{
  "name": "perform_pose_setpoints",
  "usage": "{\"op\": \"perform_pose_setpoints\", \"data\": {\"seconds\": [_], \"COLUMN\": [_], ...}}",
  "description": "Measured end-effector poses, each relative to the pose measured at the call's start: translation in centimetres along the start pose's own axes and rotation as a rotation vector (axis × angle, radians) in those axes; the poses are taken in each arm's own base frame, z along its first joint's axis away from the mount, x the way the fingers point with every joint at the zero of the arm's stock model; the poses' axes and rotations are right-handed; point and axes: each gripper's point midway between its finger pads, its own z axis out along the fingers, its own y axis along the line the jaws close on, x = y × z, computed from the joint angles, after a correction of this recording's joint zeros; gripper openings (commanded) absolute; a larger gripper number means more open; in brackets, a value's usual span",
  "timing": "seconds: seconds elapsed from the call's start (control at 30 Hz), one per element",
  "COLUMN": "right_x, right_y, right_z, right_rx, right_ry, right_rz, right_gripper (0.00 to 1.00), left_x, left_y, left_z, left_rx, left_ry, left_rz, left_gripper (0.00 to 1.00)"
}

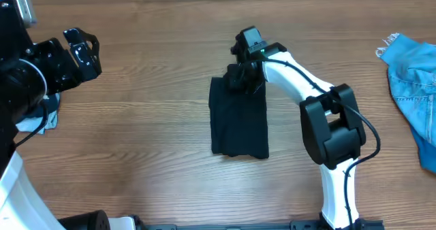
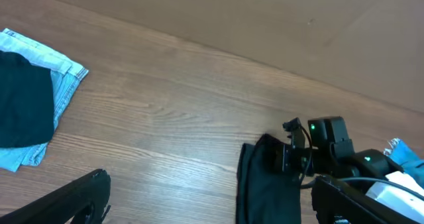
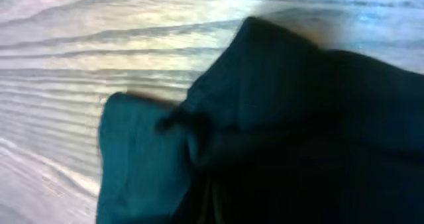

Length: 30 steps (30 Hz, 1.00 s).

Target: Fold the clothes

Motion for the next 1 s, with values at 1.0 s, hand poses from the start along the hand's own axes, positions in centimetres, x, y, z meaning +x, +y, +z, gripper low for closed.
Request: {"op": "perform_pose_setpoints", "data": {"seconds": [1.0], "right_x": [13.9], "right_y": [0.5], "right_z": [-10.6], "right_rx": [0.089], "right_ry": [0.294], "right_rz": [-0.049], "right_gripper": [0.04], "left_x": [0.0], "left_y": [0.0], "left_z": [0.0], "left_rx": [0.000], "left_ry": [0.000], "left_rz": [0.000], "left_gripper": [1.00]}}
